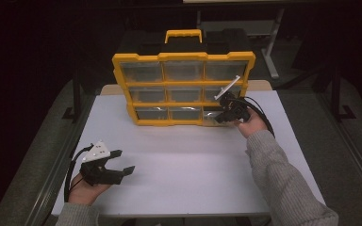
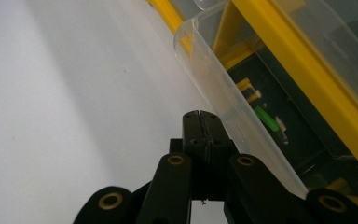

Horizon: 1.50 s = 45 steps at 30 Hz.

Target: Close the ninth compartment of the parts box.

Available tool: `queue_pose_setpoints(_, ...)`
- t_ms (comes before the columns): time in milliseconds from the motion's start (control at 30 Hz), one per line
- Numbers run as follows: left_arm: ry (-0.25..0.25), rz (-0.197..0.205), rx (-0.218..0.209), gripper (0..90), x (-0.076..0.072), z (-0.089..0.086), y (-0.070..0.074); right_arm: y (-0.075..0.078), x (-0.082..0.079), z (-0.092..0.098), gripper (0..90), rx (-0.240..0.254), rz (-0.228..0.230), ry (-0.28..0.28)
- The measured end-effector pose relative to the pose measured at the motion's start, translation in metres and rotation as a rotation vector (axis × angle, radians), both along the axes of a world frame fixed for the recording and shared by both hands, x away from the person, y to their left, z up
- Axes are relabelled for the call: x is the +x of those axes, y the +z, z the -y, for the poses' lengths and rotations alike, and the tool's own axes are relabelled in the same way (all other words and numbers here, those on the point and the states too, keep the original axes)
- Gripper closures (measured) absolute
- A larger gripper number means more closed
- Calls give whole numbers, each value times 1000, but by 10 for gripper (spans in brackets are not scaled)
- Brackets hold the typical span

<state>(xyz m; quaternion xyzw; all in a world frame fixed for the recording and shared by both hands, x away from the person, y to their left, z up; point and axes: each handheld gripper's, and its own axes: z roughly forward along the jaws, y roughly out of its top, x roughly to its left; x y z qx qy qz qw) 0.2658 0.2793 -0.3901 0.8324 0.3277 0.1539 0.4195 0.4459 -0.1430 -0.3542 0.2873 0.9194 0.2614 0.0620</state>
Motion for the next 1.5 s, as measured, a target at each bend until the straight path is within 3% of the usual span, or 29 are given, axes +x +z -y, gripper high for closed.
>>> queue_pose_setpoints(1500,8,3,-7,220,0,-2,1,3,14,-3,889,-53,73,-42)
